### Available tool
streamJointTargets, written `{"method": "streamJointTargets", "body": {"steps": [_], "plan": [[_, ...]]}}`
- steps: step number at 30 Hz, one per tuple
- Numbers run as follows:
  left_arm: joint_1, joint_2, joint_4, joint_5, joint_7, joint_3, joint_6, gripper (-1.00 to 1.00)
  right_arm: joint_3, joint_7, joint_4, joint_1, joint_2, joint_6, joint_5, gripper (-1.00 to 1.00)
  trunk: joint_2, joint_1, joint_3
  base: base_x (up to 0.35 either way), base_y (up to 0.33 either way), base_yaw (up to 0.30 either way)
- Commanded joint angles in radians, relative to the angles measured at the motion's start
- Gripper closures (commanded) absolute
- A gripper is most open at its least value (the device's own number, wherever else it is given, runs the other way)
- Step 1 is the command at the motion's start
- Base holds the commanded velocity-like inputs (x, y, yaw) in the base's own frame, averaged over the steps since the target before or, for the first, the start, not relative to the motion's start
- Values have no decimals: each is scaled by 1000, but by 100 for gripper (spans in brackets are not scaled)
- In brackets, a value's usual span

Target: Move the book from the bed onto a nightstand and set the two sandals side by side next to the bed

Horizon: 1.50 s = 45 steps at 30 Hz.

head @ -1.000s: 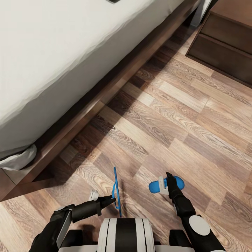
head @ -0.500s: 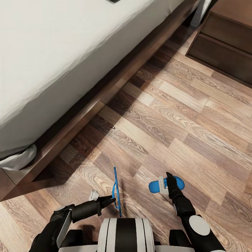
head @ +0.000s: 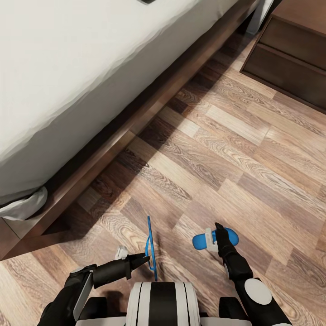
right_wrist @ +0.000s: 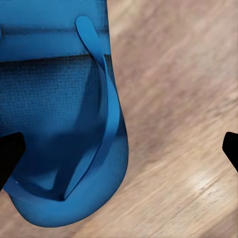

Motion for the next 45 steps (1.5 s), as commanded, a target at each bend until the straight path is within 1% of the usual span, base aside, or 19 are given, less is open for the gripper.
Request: {"method": "streamJointTargets", "body": {"steps": [1, 4, 7, 15, 28, 38, 45], "plan": [[0, -1, 0, 1, -3, 2, 9, 100, 4, 6, -2, 0, -1, 6, 6, -100, 0, 0, 0, 0, 0, 0], [0, -1, 0, 0, -3, 2, 9, 100, 4, 6, -2, 0, -1, 6, 6, -100, 0, 0, 0, 0, 0, 0], [0, -1, 0, 0, -3, 1, 9, 100, 4, 6, -1, 0, -1, 6, 6, -100, 1, -1, 11, 0, 0, 0], [0, -1, 0, 0, -3, 2, 9, 100, 4, 6, -2, 0, -1, 6, 6, -100, 1, -1, 11, 0, 0, 0], [0, -1, 0, 0, -4, 2, 9, 100, 4, 6, -2, 0, -1, 6, 6, -100, 4, -7, 61, 0, 0, 0], [0, -1, 0, 1, -4, 5, 9, 100, 4, 6, -1, 0, -1, 6, 6, -100, 4, -7, 61, -1, 0, 0], [0, -1, 0, 1, -5, 5, 9, 100, 4, 6, -1, 0, -1, 6, 6, -100, 4, -7, 61, -118, 0, 0]]}}
